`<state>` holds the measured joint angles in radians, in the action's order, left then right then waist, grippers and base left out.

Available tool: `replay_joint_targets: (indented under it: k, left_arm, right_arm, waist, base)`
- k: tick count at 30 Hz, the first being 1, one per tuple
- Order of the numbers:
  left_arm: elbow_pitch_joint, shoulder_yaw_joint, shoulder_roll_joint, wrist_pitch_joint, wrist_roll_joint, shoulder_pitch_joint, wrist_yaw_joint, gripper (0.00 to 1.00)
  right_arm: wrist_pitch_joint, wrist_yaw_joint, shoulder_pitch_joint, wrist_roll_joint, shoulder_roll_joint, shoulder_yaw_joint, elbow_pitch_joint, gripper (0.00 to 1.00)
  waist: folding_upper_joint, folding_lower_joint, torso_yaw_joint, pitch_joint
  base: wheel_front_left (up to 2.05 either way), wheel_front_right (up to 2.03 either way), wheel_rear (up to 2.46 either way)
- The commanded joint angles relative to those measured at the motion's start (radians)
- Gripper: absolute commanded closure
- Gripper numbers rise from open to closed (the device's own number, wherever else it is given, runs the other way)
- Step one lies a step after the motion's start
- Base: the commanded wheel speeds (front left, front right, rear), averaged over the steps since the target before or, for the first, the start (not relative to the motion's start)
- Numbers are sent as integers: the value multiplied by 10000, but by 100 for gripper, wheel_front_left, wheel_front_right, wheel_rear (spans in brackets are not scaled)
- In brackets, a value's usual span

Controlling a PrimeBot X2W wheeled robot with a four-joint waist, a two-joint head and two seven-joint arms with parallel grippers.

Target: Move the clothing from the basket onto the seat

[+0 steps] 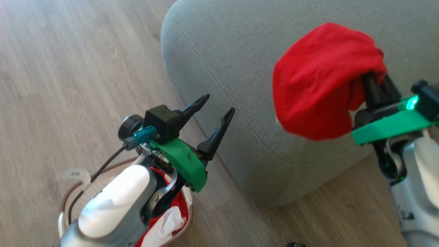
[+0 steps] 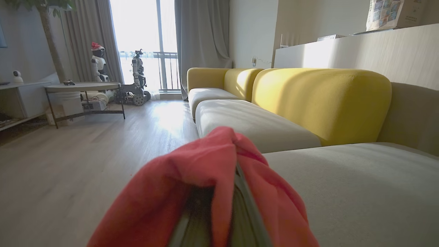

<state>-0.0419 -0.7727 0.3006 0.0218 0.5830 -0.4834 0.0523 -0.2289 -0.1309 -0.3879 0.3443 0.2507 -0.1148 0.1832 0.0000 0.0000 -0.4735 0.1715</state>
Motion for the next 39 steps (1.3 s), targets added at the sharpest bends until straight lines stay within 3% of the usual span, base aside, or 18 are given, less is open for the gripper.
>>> replay_joint_targets:
  k: [1, 31, 39]
  left_arm:
    - [372, 289, 203, 17, -126, -751, -42, 0]
    - [-117, -738, -263, -46, -1714, -3625, -968, 0]
    - [-183, -805, -351, -89, -1726, -3857, -1001, 0]
  right_arm:
    - [-88, 2, -492, 81, 219, -138, -192, 100]
    - [-324, 2, -5193, 1561, 1987, 355, 3945, 100]
    - [-260, 2, -6059, 1476, 2006, -158, 5082, 100]
  waist:
    - [0, 0, 127, 264]
    - [0, 0, 1573, 3759]
    - [0, 0, 1841, 4218]
  base:
    - [0, 0, 0]
    - [0, 0, 0]
    - [0, 0, 0]
